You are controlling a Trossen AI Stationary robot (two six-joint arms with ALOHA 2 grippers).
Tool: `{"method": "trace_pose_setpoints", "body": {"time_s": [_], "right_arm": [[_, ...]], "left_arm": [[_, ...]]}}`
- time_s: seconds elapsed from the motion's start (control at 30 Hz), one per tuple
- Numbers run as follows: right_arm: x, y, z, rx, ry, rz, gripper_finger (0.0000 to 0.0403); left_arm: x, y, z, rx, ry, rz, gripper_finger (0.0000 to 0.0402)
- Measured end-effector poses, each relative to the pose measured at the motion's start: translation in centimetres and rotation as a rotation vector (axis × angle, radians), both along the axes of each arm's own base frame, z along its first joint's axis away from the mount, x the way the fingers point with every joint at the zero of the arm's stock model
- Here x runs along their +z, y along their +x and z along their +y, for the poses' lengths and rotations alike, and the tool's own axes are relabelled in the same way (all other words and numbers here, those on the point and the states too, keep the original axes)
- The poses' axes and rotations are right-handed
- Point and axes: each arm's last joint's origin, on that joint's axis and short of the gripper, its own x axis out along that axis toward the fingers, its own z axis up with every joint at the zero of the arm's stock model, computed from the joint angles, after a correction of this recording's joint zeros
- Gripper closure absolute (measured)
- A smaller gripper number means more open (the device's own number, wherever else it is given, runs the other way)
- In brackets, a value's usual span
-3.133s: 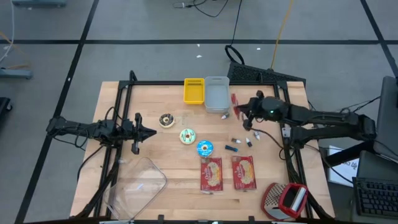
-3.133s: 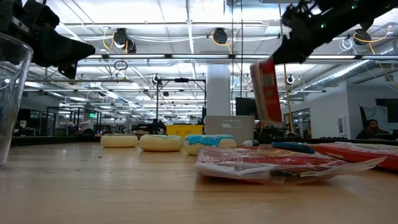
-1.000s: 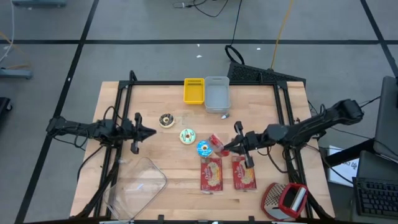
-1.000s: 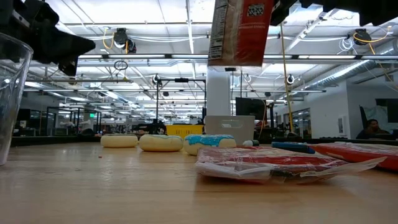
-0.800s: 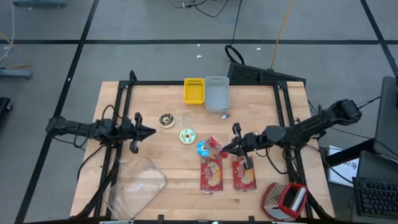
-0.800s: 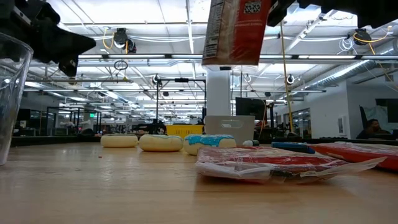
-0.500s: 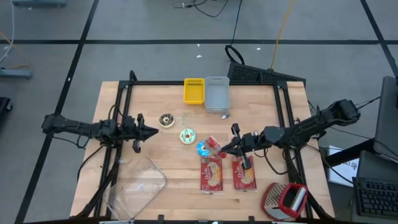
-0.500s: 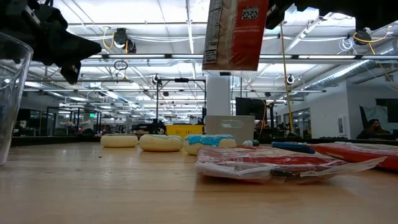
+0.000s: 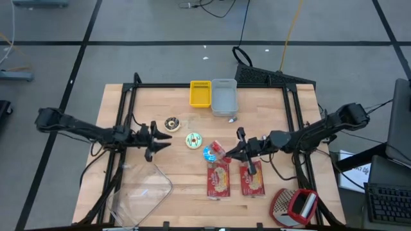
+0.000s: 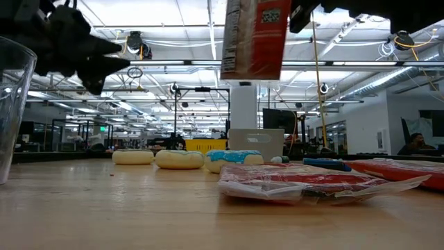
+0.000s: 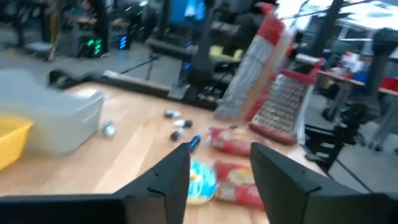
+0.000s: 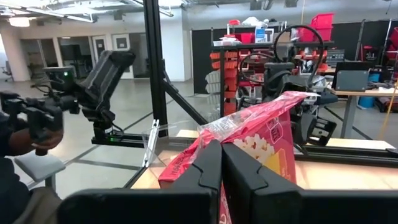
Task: Pick & Place Food Item
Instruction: Put the top right red popcorn bag into the transparent bin
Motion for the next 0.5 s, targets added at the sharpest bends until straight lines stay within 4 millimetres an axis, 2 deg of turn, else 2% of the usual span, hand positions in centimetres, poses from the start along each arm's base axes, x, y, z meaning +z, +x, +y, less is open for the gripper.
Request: {"method": "trace_pose_setpoints", "body": {"time_s": [0.27, 0.5], "right_arm": [[0.3, 3.4, 0.8, 0.029, -0.015, 0.021, 0.0403], [0.3, 5.0, 1.3, 0.073, -0.026, 0.063, 0.0403]], "left_arm": [[4.0, 3.5, -1.0, -0.137, 0.141, -0.104, 0.0212], [7.1, 7.9, -1.9, -0.213, 0.209, -0.107, 0.0222]]}}
